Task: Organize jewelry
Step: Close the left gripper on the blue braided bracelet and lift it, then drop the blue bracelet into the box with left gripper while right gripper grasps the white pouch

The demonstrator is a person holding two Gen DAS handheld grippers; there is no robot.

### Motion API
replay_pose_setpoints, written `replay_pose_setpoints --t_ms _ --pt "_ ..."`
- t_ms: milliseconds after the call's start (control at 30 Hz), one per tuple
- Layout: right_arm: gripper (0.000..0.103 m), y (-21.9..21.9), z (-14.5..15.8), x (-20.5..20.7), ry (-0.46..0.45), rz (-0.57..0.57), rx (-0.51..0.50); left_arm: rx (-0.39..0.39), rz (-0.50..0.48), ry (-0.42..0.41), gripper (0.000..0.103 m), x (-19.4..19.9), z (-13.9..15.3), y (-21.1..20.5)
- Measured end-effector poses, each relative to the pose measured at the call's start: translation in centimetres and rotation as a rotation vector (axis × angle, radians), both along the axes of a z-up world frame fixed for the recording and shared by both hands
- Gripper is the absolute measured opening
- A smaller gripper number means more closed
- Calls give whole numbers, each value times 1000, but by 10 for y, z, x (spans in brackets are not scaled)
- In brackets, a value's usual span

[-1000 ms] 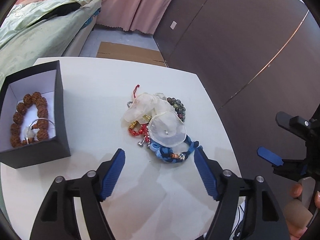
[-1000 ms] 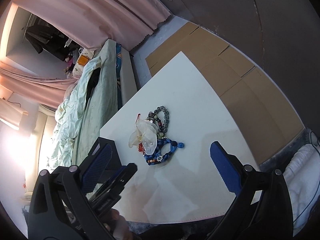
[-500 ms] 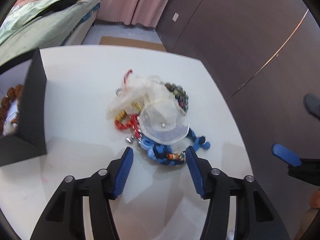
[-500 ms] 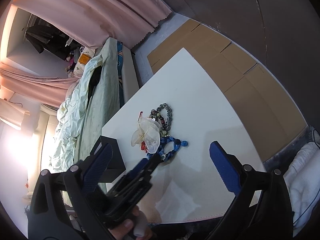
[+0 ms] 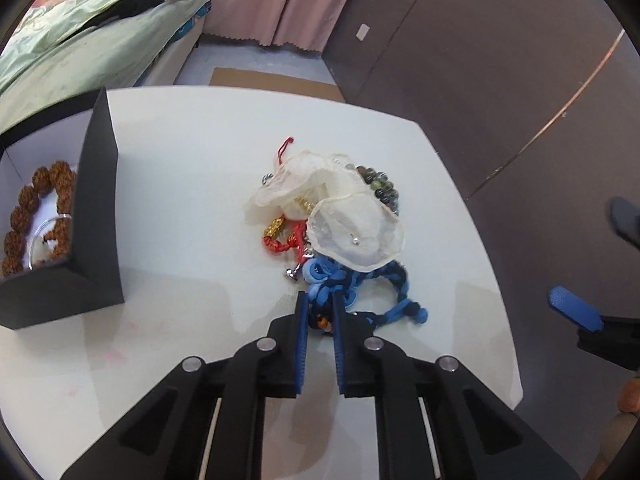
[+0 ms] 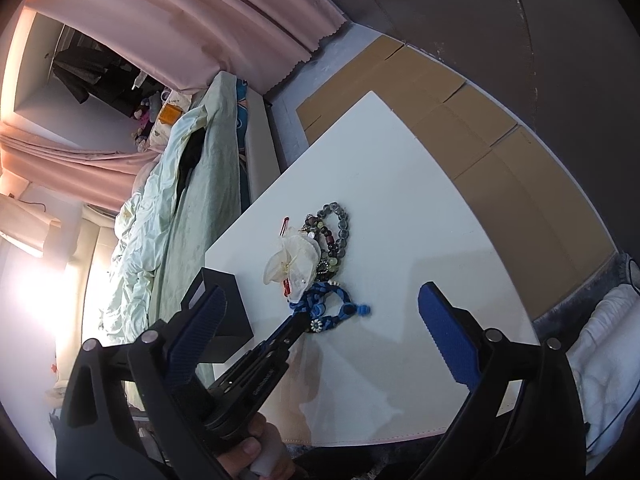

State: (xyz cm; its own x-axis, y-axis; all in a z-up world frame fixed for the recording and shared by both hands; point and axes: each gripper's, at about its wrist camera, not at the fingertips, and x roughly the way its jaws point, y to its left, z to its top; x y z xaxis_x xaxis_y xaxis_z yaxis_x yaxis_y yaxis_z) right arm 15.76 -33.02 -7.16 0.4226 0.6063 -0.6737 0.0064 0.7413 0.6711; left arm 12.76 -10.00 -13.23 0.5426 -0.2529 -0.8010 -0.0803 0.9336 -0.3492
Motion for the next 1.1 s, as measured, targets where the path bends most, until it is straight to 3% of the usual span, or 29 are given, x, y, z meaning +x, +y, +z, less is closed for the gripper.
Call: replay_pose_setpoints --t_ms 200,467,967,1067,1100 --pt "76 12 -8 3 23 32 -5 -30 -6 -47 8 -6 23 11" --pt "53 36 -33 15 100 76 66 -29 14 -122 8 -14 55 29" --pt "39 71 -75 42 171 61 -34 -47 110 -209 8 -24 95 93" --pt "29 74 -82 47 171 60 -45 -46 122 -221 8 -27 101 101" --pt "17 75 -81 48 165 67 -48 -42 128 -227 8 -28 103 104"
